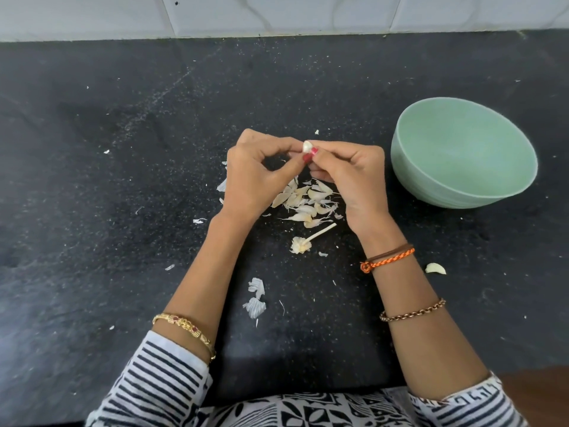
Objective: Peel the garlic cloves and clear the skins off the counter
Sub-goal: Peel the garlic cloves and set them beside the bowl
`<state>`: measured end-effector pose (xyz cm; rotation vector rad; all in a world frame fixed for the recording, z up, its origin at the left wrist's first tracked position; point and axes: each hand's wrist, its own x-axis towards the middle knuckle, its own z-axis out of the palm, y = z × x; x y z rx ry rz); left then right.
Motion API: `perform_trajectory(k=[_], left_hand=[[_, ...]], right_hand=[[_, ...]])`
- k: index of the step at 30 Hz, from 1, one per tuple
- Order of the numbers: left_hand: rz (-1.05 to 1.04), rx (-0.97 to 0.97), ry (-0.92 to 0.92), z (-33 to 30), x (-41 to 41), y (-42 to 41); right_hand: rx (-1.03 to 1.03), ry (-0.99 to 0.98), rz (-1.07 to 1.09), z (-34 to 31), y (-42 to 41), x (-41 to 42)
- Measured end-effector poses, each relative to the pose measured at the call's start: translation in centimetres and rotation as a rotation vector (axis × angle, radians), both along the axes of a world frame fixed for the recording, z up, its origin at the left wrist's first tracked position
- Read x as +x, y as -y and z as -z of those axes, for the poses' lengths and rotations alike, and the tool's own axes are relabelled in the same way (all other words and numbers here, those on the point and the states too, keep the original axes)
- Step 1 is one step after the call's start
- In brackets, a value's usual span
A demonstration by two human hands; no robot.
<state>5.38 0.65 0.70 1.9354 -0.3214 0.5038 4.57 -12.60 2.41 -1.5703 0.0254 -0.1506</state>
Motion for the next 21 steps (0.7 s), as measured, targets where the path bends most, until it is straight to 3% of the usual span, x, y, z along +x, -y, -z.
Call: perform_trajectory(k=[6,11,15,21], left_hand=[[-0.058,0.268,0.238,0.57,0.22,0.39],[-0.032,0.383,0.309,0.64,0.27,0.34],[-0.026,0.378,0.303,0.46,0.2,0.43],[0.006,0.223,0.129,0.26,-0.21,0.84]], right_hand=[[-0.119,-0.091,0.007,-0.28,0.55,0.05],[-0.2,-0.105,-0.027,-0.27,1.0,0.18],[-0.231,-0.087,-0.02,-0.05,0.94,0.27],[-0.228,-0.036,0.029,0.31,0.65,0.17]])
